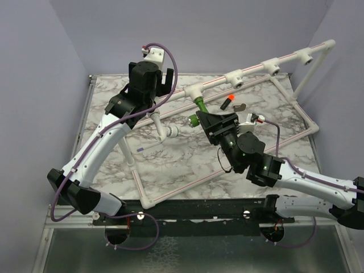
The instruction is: Install the water faucets
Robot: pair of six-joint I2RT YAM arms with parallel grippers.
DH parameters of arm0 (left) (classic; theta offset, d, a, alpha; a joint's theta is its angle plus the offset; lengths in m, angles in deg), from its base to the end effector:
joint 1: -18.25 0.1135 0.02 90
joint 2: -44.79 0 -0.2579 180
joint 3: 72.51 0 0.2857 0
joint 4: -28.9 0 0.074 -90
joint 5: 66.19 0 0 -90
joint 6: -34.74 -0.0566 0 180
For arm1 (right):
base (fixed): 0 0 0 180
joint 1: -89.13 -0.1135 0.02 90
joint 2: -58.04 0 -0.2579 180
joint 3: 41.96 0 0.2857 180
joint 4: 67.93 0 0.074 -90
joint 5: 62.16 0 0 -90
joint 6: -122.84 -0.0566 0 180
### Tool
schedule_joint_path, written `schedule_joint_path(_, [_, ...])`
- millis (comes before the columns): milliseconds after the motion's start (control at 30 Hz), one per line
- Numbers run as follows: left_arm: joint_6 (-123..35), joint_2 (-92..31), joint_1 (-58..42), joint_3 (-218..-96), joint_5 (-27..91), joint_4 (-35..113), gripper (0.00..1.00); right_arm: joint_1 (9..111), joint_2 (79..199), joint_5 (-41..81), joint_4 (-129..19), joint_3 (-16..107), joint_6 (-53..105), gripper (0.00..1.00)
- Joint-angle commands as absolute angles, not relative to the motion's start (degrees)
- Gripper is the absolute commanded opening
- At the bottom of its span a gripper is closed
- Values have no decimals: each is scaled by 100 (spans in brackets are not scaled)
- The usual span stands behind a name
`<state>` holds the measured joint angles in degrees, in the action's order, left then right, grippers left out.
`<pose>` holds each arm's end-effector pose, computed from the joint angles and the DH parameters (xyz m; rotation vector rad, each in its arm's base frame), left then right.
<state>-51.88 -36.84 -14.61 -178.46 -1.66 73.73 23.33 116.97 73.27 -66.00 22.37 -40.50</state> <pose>0.3156 -0.1749 0.4425 0.1923 1.8828 -0.0017 0.1535 0.2433 0.3682 0.7851 1.4923 1.3089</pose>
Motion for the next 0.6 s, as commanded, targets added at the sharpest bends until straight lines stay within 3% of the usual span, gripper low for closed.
schedule_joint_path(0, [-5213,-3554,-1558,-17784,-54,7548,94,2277,11428,7547,-6097,2105,-3659,65])
schedule_joint_path(100, [-5216,-3576,-1559,-17795,-53,7548,94,2277,11206,7656,-5907,2063,-3578,71])
schedule_joint_path(267, [-5222,-3605,-1563,-17813,-53,7548,94,2277,10756,7863,-5944,1927,-2972,71])
schedule_joint_path(567, [-5229,-3633,-1576,-17825,-49,7556,94,2277,10568,7818,-5902,2456,122,68])
